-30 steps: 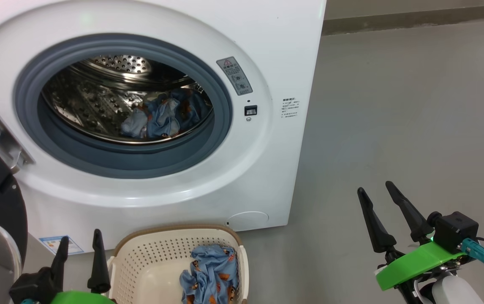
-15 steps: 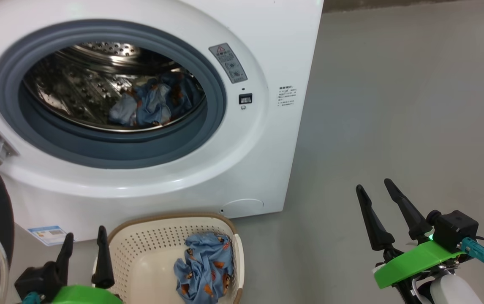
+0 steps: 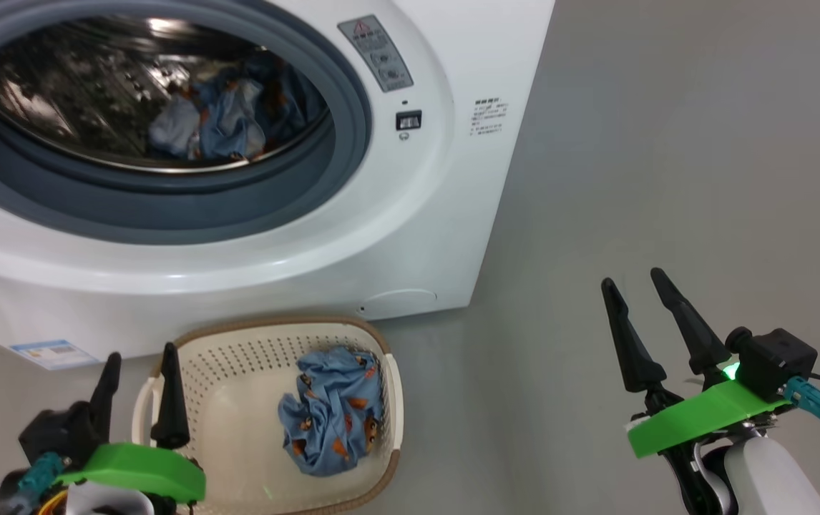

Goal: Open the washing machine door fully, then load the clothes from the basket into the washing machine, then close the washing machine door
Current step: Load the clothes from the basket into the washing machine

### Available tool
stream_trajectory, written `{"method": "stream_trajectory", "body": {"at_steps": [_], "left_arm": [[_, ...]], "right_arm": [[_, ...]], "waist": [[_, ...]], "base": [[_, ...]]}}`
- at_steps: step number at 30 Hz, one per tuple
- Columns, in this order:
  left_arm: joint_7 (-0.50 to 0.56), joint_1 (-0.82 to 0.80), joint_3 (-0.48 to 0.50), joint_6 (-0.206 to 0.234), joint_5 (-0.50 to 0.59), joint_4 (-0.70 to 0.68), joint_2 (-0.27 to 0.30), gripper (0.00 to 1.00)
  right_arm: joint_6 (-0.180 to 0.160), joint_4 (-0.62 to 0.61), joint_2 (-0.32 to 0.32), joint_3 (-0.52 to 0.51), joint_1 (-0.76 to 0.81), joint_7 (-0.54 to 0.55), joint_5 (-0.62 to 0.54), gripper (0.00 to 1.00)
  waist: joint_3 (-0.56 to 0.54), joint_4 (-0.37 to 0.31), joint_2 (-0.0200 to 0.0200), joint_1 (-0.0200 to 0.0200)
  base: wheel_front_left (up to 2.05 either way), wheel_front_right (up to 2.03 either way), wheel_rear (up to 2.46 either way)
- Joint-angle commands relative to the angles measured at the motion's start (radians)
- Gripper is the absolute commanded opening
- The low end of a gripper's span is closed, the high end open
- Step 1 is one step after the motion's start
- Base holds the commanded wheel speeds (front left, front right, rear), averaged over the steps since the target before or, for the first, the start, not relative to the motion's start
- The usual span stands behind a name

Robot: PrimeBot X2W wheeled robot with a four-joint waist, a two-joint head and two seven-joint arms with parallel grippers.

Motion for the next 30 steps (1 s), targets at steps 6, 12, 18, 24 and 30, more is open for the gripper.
{"method": "stream_trajectory", "body": {"at_steps": [6,12,18,24,30], "left_arm": [[0.020,-0.070,0.019,-0.014,-0.032,0.014,0.044,1.00],[0.032,-0.099,0.006,-0.021,-0.047,0.051,0.059,1.00],[0.038,-0.155,-0.025,-0.030,-0.067,0.128,0.075,1.00],[0.038,-0.226,-0.082,-0.035,-0.064,0.222,0.105,1.00],[0.043,-0.301,-0.153,-0.037,-0.064,0.334,0.126,1.00]], "right_arm": [[0.002,-0.036,0.022,0.018,-0.047,-0.005,-0.012,1.00],[0.002,-0.046,0.032,0.021,-0.069,-0.005,-0.015,1.00],[0.002,-0.054,0.039,0.021,-0.093,-0.005,-0.019,1.00],[0.002,-0.065,0.050,0.021,-0.120,-0.005,-0.023,1.00],[0.002,-0.077,0.063,0.020,-0.155,-0.005,-0.027,1.00]], "waist": [[0.105,-0.023,0.0000,0.0000],[0.148,-0.039,0.0000,0.0000],[0.207,-0.055,0.0000,0.0000],[0.282,-0.069,0.0000,0.0000],[0.356,-0.084,0.0000,0.0000]], "base": [[0.00,0.00,0.00],[0.00,0.00,0.00],[0.00,0.00,0.00],[0.00,0.00,0.00],[0.00,0.00,0.00]]}}
